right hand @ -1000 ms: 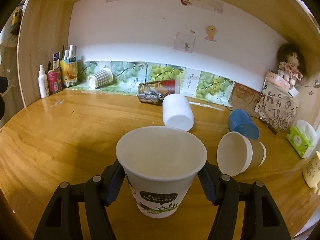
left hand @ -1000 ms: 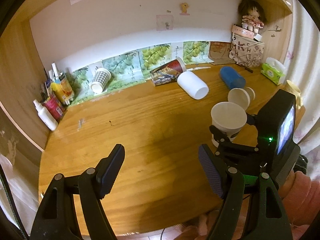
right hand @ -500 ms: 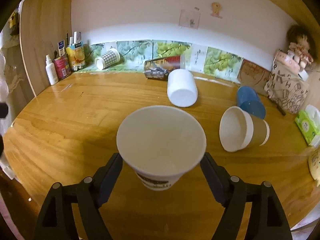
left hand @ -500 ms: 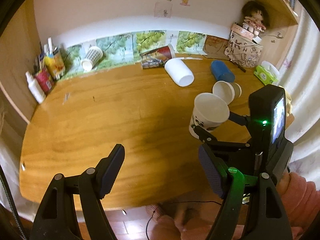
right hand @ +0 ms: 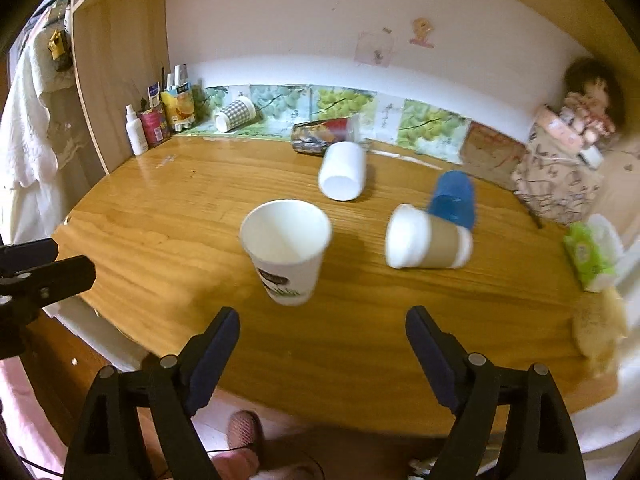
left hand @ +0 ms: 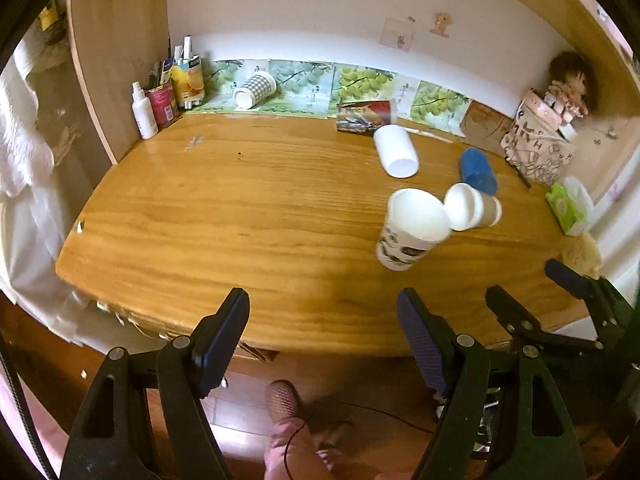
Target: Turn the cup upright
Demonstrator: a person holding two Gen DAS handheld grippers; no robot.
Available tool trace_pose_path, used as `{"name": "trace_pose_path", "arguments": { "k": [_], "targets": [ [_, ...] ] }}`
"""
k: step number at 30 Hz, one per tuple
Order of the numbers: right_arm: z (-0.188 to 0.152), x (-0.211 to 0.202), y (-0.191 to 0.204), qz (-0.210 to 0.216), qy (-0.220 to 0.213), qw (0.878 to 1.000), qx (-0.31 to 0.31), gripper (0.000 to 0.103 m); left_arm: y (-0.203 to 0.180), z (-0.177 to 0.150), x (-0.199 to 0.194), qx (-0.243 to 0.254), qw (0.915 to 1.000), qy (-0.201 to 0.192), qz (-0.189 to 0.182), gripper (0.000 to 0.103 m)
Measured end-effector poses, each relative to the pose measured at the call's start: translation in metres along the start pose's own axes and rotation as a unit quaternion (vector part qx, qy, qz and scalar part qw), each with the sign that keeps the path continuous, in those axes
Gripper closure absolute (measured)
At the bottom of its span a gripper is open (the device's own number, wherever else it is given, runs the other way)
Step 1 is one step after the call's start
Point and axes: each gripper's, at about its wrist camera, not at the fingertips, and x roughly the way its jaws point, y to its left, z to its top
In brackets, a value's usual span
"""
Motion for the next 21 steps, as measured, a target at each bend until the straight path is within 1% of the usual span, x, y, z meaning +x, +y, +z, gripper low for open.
{"name": "trace_pose_path", "arguments": {
  "k": [2,6,8,11,15,17,18,21],
  "targets": [
    [-0.001,-0.018,-0.006,0.004,-0.003,1.0,0.0,0.011,-0.008,-0.003,-0.011,-0.003,1.0,-0.006,-0.001,0.024],
    [-0.003,-0.055,-0.017,0.023,-0.01,1.0,0.005,0.011,-0.027,-0.005,-0.04,0.008,0.9993,-0.035,0.0,0.024],
    [-0.004,-0.072,-0.019,0.022,-0.014,1.0,0.004,0.011,-0.033,-0.006,-0.053,0.01,0.9986,-0.051,-0.001,0.024],
    [-0.007,-0.094,-0.024,0.029,-0.016,0.999,0.016,0.011,-0.041,-0.006,-0.073,0.012,0.9971,-0.076,0.001,0.02],
    [-0.01,-0.118,-0.031,0.046,-0.018,0.998,0.048,0.011,-0.049,-0.007,-0.097,0.018,0.9931,-0.115,0.011,0.019],
    [-0.012,-0.13,-0.035,0.052,-0.026,0.996,0.065,0.011,-0.052,-0.007,-0.105,0.02,0.9913,-0.129,0.016,0.017],
    [-0.012,-0.136,-0.037,0.052,-0.031,0.996,0.073,0.011,-0.053,-0.008,-0.11,0.02,0.9899,-0.139,0.018,0.015],
    [-0.016,-0.151,-0.044,0.055,-0.045,0.992,0.103,0.011,-0.054,-0.013,-0.128,0.016,0.9837,-0.178,0.025,0.012]
  ]
}}
